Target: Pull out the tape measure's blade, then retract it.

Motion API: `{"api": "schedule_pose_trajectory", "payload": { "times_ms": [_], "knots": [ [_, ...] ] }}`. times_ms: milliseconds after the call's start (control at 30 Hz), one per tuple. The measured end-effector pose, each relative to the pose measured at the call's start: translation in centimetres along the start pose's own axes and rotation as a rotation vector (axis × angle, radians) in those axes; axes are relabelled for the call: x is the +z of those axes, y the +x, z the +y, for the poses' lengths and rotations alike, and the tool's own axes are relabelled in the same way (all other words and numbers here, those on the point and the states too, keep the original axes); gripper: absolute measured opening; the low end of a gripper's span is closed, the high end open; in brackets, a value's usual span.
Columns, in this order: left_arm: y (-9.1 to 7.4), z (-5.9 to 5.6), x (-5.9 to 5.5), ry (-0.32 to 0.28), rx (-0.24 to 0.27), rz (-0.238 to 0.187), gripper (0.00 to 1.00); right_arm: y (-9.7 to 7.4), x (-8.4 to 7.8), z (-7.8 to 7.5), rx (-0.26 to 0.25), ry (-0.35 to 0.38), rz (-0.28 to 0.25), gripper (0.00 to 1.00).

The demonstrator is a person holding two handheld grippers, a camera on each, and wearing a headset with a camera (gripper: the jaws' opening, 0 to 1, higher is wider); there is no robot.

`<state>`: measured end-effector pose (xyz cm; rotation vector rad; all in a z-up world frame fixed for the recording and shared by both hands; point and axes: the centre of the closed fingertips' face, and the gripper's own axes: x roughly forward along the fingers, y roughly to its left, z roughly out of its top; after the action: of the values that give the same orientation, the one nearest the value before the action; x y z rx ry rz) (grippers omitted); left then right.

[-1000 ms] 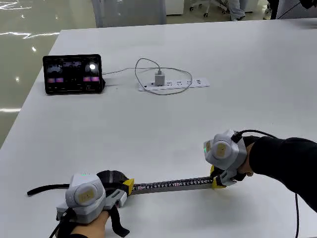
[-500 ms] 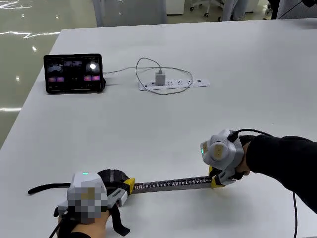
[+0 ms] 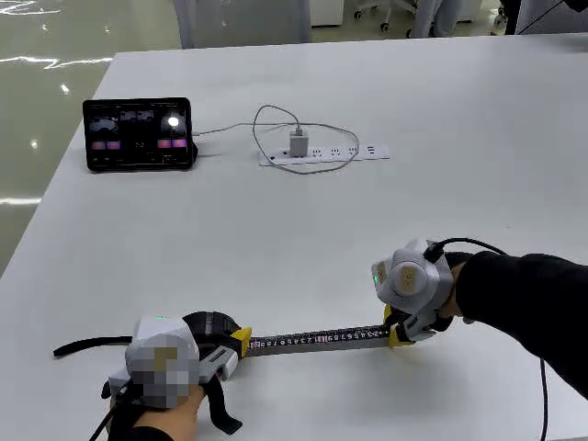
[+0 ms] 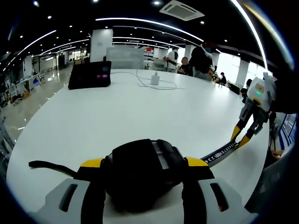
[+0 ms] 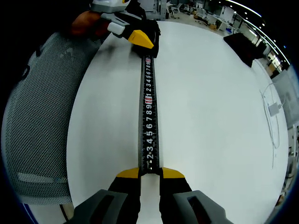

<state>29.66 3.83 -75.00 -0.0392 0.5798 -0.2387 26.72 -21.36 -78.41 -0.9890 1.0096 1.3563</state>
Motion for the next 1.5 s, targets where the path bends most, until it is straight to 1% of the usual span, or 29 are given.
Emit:
{"api": "schedule_pose_trajectory", "payload": {
  "times_ms": [167, 267, 367, 700, 1033, 1167, 1500],
  "knots": [
    [0.0, 0.0, 0.0, 0.0, 0.0, 0.0, 0.61, 0.1, 0.3, 0.0, 0.001, -0.002, -0.003, 0.11],
    [0.0, 0.0, 0.0, -0.001, -0.001, 0.0, 0.61, 0.1, 0.5, -0.1, -0.001, 0.01, -0.008, 0.11],
    [0.0, 0.0, 0.0, -0.003, -0.002, 0.001, 0.61, 0.2, 0.6, 0.0, -0.004, 0.002, -0.004, 0.11],
    [0.0, 0.0, 0.0, -0.004, -0.003, 0.002, 0.61, 0.4, 1.1, -0.1, -0.002, 0.032, 0.003, 0.11],
    [0.0, 0.0, 0.0, -0.005, -0.004, 0.003, 0.61, 0.5, 1.5, -0.1, 0.002, 0.038, 0.006, 0.11],
    [0.0, 0.0, 0.0, -0.006, -0.004, 0.005, 0.61, 0.6, 1.7, -0.1, 0.002, 0.058, 0.005, 0.11],
    [0.0, 0.0, 0.0, -0.007, -0.005, 0.007, 0.62, 0.7, 2.2, -0.1, 0.005, 0.064, 0.009, 0.11]
  ]
}}
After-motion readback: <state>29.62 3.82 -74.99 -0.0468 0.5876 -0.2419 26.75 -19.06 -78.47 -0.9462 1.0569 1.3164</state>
